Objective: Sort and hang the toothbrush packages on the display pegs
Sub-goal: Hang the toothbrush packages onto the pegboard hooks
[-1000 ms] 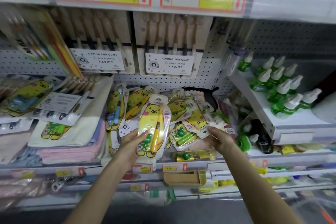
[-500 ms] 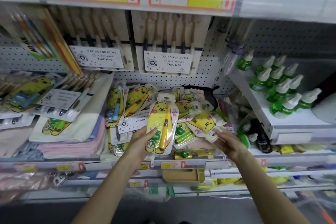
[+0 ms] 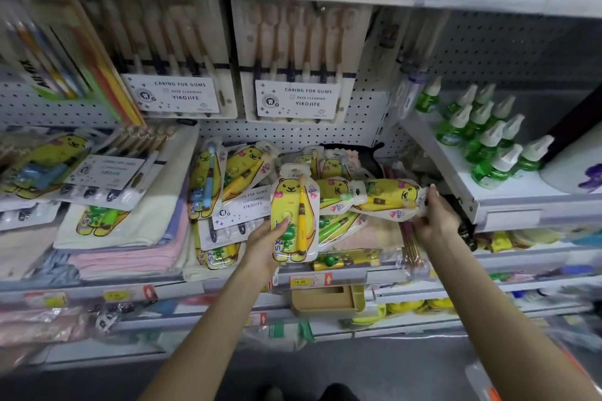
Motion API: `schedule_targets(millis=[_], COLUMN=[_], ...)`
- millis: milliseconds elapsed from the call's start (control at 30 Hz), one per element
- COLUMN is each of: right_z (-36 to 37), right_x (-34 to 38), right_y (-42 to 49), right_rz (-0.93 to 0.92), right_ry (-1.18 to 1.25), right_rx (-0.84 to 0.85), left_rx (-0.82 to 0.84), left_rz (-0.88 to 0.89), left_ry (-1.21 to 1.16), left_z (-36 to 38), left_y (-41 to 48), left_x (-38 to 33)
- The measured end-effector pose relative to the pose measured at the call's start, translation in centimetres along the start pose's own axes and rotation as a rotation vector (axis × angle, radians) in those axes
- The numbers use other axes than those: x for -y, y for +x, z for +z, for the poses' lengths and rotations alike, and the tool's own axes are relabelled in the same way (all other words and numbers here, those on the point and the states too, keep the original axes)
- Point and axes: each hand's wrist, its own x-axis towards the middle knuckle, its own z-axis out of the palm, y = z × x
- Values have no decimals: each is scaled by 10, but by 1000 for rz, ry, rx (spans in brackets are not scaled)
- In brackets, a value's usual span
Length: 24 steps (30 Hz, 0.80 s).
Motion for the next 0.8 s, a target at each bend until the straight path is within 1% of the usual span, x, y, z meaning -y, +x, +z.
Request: schedule_targets(millis=[67, 167, 267, 367, 433, 467, 533, 600, 667, 700, 733, 767, 800], right_z=[7, 14, 20, 22, 16, 11, 4, -5, -4, -8, -5, -10, -14], right_x=[4, 6, 5, 5, 2, -2, -5, -7, -8, -11, -12, -13, -12], right_y=[-7, -14, -22, -25, -20, -14, -9, -2, -7, -3, 2, 3, 4], right_rz=[-80, -146, -161, -143, -135, -140, -123, -115, -161, -170, -141, -93, -81], right_ry=[6, 5, 55, 81, 4, -113, -252, -435, -502, -505, -467, -340, -265], right_rx=[-56, -164, -224, -252, -258, -246, -228, -224, -185, -162, -132, -138, -197], left_rx=[-26, -4, 2, 23, 16, 21, 10, 0, 20, 18, 9, 18, 33], left_rz=[-2, 18, -4, 13, 13, 23, 9, 36, 61, 47, 52, 52, 43], left_ry=[-38, -25, -38, -25, -19, -29, -28, -48, -40, -37, -46, -42, -34], left_z=[-3, -6, -6, -7, -7, -8, -13, -15, -24, -30, -34, -37, -32], left_y=[1, 4, 4, 5, 2, 2, 6, 5, 11, 19, 25, 26, 17], left_x=[2, 3, 2, -1, -4, -4, -4, -5, -2, 1, 4, 4, -2])
